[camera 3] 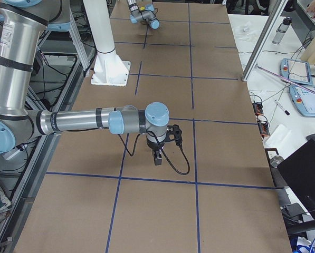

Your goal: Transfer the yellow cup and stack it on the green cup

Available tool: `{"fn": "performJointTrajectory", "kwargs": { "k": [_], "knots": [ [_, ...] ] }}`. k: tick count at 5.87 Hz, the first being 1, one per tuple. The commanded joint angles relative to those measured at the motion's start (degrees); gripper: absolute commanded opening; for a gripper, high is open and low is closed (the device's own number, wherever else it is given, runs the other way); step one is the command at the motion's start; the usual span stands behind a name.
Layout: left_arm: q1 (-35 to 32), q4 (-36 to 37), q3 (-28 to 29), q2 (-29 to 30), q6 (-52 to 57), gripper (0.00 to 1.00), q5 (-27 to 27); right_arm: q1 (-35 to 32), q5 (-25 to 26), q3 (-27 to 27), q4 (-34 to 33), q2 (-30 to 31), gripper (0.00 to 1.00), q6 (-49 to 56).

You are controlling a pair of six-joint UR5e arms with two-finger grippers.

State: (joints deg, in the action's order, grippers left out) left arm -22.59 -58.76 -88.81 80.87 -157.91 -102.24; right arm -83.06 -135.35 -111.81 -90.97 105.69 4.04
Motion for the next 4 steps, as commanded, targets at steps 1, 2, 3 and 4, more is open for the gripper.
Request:
{"fn": "performJointTrajectory", "kwargs": {
  "k": [1,2,3,4],
  "knots": [
    [0.0,-1.3,1.6,-0.5,-0.1,0.72,0.0,0.0,0.0,-0.2,0.0,0.0,1.0,-0.1],
    [0.0,-1.2,1.3,-1.4,-0.1,0.51,0.1,0.0,-0.2,-0.3,0.0,0.0,1.0,0.0],
    [0.0,-1.0,0.1,-3.0,0.0,0.36,0.4,0.0,-1.3,-0.3,0.0,0.0,1.0,-0.1],
    [0.0,-0.8,-3.2,-5.7,0.3,0.33,0.6,0.0,-1.7,-0.5,-0.1,0.0,1.0,-0.1]
  ]
}}
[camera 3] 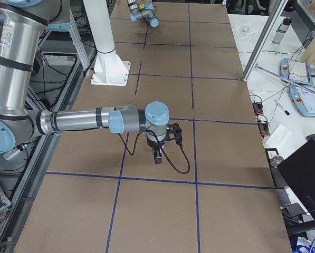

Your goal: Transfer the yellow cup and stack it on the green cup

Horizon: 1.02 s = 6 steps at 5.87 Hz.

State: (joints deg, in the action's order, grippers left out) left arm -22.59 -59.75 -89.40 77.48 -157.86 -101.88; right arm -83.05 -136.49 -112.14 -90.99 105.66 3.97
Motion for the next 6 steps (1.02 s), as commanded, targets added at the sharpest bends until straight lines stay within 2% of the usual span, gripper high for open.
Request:
{"fn": "performJointTrajectory", "kwargs": {
  "k": [1,2,4,5,6],
  "knots": [
    [0.0,0.3,-5.4,-2.9,0.4,0.33,3.8,0.0,-0.5,-0.3,0.1,0.1,1.0,0.0],
    [-0.2,0.3,-6.5,-2.7,1.3,0.29,9.5,0.0,-0.6,-0.9,0.0,0.1,1.0,0.0],
    [-3.1,0.1,-7.6,-1.7,3.3,0.27,30.1,0.0,-1.1,-1.2,0.1,0.0,1.0,-0.5],
    [-4.6,-0.1,-10.2,-1.6,3.5,0.28,38.8,0.0,-1.1,-1.2,0.1,-0.1,1.0,-0.7],
    [-7.2,-0.8,-12.9,1.1,9.0,0.21,44.7,0.0,-1.1,-1.1,0.0,-0.1,1.0,-0.8]
  ]
}}
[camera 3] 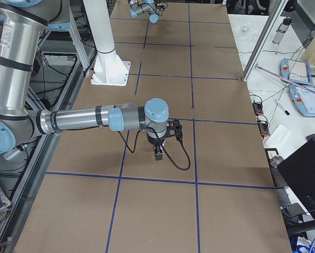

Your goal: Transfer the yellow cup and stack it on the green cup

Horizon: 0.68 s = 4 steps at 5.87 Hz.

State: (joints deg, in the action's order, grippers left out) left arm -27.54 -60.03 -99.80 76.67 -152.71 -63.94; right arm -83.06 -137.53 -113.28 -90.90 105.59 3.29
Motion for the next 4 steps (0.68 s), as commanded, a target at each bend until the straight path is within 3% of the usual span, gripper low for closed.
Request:
{"fn": "performJointTrajectory", "kwargs": {
  "k": [1,3,4],
  "knots": [
    [-6.8,-6.8,-2.4,8.3,11.7,0.17,15.9,0.0,0.0,0.3,-0.1,0.0,1.0,-0.2],
    [-9.1,-13.1,-2.0,13.1,25.6,0.16,19.6,0.0,0.0,0.3,-0.2,0.0,1.0,-0.3],
    [-9.3,-17.9,-1.6,17.9,35.9,0.16,24.3,0.0,0.0,0.4,-0.2,0.0,1.0,-0.4]
  ]
}}
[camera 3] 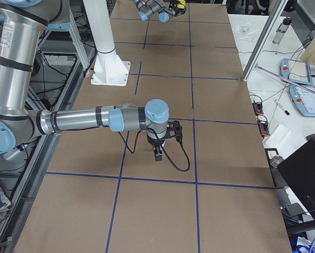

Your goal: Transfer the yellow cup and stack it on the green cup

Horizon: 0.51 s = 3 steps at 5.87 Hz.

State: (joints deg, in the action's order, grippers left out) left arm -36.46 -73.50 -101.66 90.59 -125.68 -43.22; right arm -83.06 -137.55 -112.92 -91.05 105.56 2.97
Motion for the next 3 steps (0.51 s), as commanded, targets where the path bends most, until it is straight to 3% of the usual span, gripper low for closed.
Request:
{"fn": "performJointTrajectory", "kwargs": {
  "k": [1,3],
  "knots": [
    [-0.2,-14.7,1.1,6.8,21.3,0.2,4.0,0.0,0.0,0.0,0.0,-0.3,1.0,-0.1],
    [0.7,-34.5,6.0,15.3,39.9,0.26,3.6,0.0,0.1,-0.5,0.1,-0.4,1.0,-0.1]
  ]
}}
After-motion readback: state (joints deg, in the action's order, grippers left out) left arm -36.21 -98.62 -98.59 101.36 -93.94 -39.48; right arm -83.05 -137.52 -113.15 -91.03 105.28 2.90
